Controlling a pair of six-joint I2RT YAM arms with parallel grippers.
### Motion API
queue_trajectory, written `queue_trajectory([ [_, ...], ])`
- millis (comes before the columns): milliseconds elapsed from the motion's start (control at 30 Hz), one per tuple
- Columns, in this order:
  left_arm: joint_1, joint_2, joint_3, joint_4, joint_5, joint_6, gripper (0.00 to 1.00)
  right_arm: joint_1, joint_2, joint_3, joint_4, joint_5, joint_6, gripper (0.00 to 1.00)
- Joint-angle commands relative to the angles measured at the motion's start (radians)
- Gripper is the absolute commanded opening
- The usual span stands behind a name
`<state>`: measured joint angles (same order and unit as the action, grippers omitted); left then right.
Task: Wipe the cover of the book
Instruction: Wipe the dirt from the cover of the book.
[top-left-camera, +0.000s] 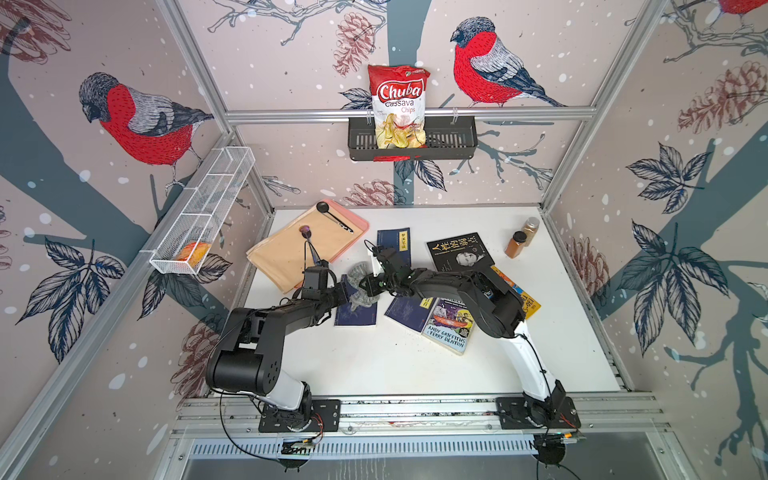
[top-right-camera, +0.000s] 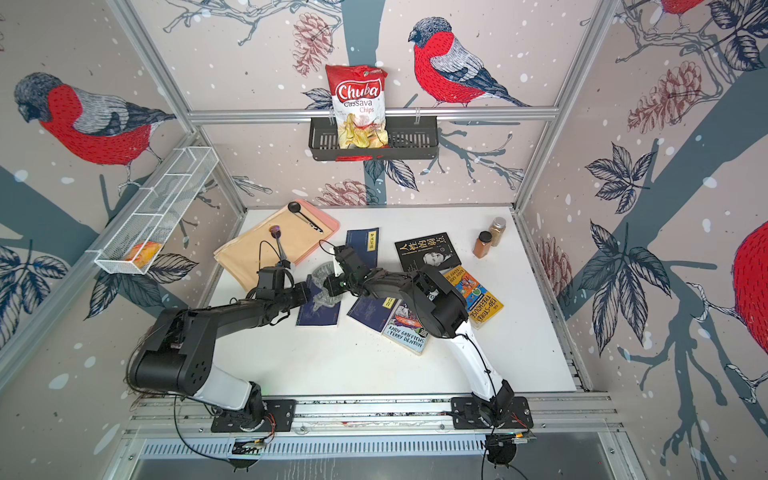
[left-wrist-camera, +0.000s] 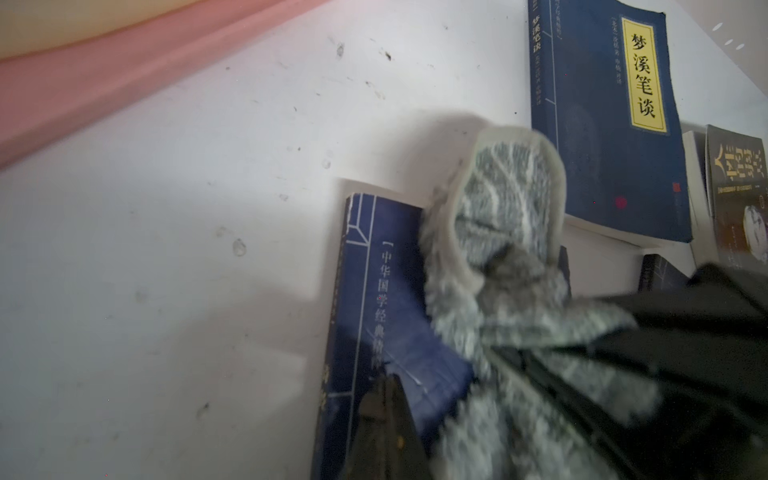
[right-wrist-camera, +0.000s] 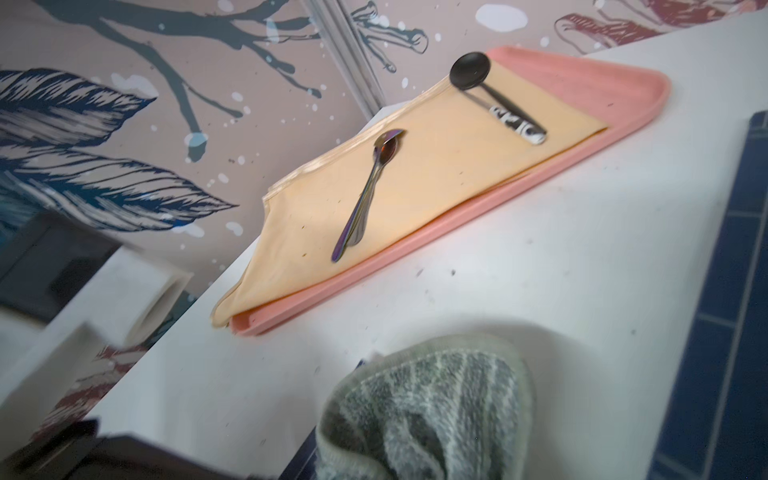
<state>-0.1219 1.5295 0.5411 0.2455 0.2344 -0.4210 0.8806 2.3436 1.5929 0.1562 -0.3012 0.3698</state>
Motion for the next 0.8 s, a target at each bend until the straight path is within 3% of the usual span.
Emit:
queue_trajectory([
  [0, 0.002, -0.005, -0.007, -0.071, -0.021, 0.001, 0.00, -0.002, 0.040, 0.070, -0.178, 0.091, -0.004, 0.00],
  [100, 0.002, -0.006, -0.007, -0.069, -0.020, 0.004, 0.00, 0.016, 0.017, 0.058, -0.188, 0.112, -0.027, 0.00],
  [333, 0.002, -0.031, -0.001, -0.130, -0.098, -0.004, 0.00, 0.107, -0.115, -0.153, -0.103, 0.191, -0.058, 0.00],
  [467, -0.007, -0.040, -0.014, -0.132, -0.086, -0.019, 0.00, 0.155, -0.151, -0.215, -0.071, 0.215, -0.046, 0.00],
  [767, -0.072, -0.148, -0.040, -0.215, -0.223, -0.067, 0.00, 0.093, -0.043, -0.094, -0.098, 0.183, -0.007, 0.00],
])
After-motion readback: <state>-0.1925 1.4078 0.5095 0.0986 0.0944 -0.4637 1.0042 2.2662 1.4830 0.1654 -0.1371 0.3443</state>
